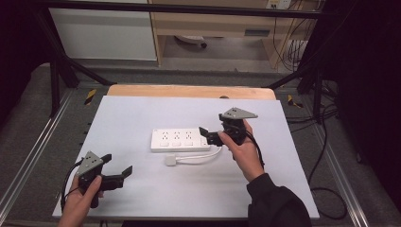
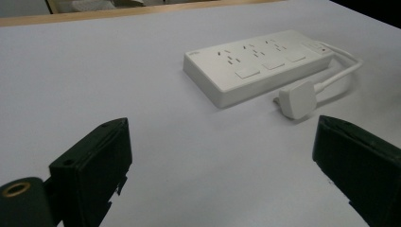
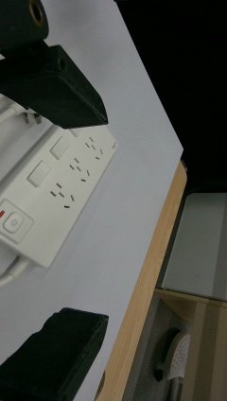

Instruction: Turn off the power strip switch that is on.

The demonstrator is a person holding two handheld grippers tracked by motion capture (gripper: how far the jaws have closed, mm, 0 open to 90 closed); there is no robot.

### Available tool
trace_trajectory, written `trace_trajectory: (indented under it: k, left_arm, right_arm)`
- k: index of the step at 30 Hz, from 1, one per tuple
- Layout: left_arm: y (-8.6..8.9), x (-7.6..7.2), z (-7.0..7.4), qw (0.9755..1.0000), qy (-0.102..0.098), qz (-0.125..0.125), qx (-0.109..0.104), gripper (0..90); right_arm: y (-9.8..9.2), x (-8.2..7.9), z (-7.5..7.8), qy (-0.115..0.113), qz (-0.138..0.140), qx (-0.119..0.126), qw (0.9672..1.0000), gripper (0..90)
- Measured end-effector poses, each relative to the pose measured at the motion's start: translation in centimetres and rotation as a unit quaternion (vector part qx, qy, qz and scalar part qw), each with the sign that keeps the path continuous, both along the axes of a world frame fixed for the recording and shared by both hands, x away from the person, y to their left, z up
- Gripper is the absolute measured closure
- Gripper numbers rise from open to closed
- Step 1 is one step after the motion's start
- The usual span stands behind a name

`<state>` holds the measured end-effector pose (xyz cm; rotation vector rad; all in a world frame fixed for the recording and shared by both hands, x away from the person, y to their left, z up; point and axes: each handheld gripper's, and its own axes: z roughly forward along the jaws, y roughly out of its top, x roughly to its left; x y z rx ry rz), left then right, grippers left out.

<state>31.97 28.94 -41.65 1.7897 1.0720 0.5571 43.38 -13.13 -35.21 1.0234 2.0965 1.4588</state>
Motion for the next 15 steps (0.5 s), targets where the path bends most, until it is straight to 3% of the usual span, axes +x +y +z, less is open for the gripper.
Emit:
trace_trajectory:
  k: [15]
  left_arm:
    - [0.2, 0.1, -0.1, 0.9999, 0.001, 0.013, -0.004, 5.4]
  right_arm:
    - [-6.7, -3.4, -0.1, -0.025, -0.036, 0.01, 0.999, 5.3]
